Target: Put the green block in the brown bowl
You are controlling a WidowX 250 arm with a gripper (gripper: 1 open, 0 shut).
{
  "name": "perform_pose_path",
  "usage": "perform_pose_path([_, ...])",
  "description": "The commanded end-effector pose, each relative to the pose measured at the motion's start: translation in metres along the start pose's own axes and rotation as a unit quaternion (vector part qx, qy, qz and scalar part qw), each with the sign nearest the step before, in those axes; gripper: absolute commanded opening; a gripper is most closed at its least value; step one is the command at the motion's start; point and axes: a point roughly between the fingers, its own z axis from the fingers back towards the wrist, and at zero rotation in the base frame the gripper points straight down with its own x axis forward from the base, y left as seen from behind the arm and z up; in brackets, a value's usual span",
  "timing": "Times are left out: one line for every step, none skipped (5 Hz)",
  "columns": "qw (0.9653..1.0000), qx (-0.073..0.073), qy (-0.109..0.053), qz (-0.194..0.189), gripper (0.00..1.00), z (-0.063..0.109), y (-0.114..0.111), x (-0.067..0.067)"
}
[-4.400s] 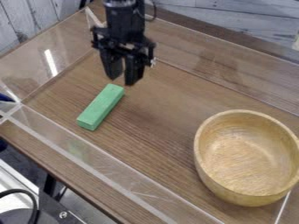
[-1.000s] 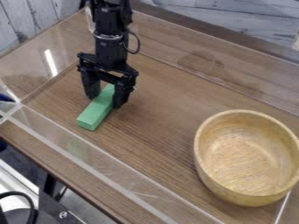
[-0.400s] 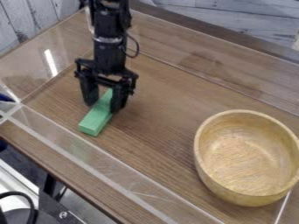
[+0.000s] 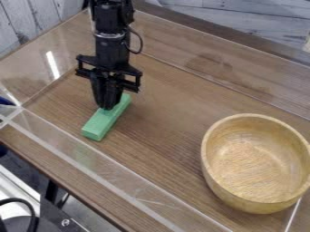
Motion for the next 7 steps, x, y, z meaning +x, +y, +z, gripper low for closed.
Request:
perform_pose_path([0.9983,-0.005,-0.059,-0.004,0.0,0.029,0.001,0.007])
perform_pose_path([0.9962,-0.014,-0.085,-0.014,0.0,0.042,-0.004,0.007])
perform_pose_path([0.9952,-0.007,-0.096,-0.016,0.0,0.058,-0.009,0.01])
perform_pose_path([0.9953,0.007,-0.095,-0.016,1.0,0.051,-0.009,0.013])
perform_pose_path([0.9955,0.02,-0.091,-0.02,1.0,0.042,-0.009,0.015])
perform_pose_path([0.9947,0.024,-0.089,-0.045,1.0,0.032,-0.007,0.019])
perform_pose_path([0.9927,0.031,-0.084,-0.081,1.0,0.014,-0.004,0.022])
